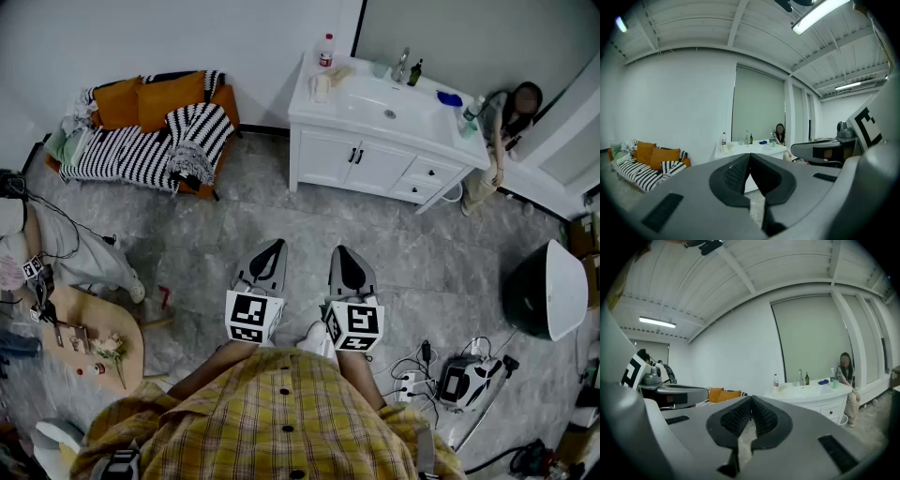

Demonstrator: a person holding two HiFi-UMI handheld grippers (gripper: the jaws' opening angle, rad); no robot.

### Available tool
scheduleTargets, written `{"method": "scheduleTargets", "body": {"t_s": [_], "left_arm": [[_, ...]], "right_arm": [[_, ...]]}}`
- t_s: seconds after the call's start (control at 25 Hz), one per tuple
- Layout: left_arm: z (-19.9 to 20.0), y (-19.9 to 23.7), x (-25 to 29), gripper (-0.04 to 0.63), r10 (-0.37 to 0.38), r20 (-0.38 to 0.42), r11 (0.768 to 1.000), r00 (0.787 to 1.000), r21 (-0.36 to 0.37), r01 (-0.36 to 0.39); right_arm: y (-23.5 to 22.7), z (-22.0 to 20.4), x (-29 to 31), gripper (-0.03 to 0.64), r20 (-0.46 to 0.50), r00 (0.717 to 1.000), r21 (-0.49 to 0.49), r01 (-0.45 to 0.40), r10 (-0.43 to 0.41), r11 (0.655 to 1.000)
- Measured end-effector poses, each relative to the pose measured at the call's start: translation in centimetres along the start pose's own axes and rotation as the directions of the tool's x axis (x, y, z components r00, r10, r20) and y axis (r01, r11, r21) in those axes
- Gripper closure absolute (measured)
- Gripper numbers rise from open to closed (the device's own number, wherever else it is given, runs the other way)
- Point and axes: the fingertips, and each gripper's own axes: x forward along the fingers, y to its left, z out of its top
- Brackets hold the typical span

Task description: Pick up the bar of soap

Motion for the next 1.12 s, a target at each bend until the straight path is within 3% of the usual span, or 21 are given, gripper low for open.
{"method": "scheduleTargets", "body": {"t_s": [0.44,0.8,1.12], "left_arm": [[-0.1,-2.5,1.6,0.584,0.011,-0.021,1.000,1.000,0.003,-0.011],[0.7,-5.9,5.6,0.584,0.055,-0.041,0.998,0.998,0.012,-0.054],[0.3,-4.5,10.7,0.584,0.109,-0.061,0.994,0.992,-0.009,-0.110]], "right_arm": [[-2.4,0.0,-0.7,0.598,-0.025,0.999,0.011,-0.030,0.030,0.999],[-9.0,0.5,-1.1,0.598,-0.028,1.000,-0.026,-0.013,0.012,1.000],[-12.8,0.4,3.4,0.598,-0.057,0.998,0.007,-0.032,0.032,0.999]]}}
